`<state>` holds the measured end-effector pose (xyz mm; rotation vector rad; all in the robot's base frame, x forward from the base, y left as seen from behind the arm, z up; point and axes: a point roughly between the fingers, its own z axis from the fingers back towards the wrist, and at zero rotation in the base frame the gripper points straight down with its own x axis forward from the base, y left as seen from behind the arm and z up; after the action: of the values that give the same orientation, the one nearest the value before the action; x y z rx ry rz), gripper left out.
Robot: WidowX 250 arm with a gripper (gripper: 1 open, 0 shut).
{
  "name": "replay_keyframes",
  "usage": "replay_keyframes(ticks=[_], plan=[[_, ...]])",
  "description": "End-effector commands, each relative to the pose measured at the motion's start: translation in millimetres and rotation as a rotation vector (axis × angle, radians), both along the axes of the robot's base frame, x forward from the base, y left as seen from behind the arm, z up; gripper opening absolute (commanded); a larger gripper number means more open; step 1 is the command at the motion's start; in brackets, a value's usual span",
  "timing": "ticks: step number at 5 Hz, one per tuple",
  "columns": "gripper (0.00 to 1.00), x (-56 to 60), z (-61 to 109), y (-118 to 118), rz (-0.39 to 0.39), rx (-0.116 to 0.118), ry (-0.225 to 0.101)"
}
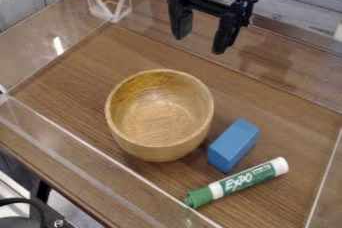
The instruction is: Put the blue block in the brown bowl
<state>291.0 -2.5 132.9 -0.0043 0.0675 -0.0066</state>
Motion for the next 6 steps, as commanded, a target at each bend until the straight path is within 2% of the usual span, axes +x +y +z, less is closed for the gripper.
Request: replay_keyframes(ticks=[1,6], plan=[[1.0,3.1,-1.3,1.2,0.0,-0.004,-0.004],[1.0,10.0,19.0,6.4,-0.04,-0.051,-0.058]])
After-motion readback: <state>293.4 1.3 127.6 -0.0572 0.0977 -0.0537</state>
